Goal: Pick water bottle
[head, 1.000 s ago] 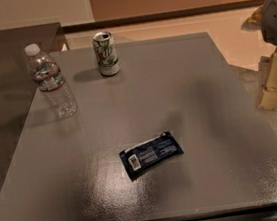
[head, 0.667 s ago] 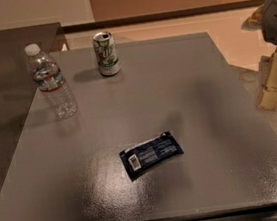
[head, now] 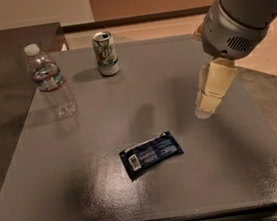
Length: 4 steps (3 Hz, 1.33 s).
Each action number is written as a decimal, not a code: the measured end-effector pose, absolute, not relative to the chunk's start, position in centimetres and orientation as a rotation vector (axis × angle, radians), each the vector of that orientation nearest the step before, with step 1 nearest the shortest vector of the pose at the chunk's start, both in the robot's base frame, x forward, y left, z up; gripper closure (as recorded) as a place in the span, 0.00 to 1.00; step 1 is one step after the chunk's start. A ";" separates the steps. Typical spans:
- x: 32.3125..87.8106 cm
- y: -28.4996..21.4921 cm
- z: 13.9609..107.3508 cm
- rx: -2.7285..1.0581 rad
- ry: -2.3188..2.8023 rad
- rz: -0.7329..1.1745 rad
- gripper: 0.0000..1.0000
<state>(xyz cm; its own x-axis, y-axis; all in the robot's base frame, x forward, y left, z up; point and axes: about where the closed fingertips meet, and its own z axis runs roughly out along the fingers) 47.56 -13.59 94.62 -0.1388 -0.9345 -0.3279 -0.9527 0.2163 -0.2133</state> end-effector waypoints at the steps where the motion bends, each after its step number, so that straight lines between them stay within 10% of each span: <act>1: 50.1 -8.7 93.6 -1.745 2.031 0.164 0.00; 4: 55.5 4.7 94.2 -1.664 1.804 0.394 0.00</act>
Offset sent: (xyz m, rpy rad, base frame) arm 0.0754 0.1572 -0.0065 0.3040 -0.0549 0.1512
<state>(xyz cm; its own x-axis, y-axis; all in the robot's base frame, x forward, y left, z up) 55.48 4.70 94.23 0.0111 -0.7745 -0.6325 -0.9676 0.1514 -0.2022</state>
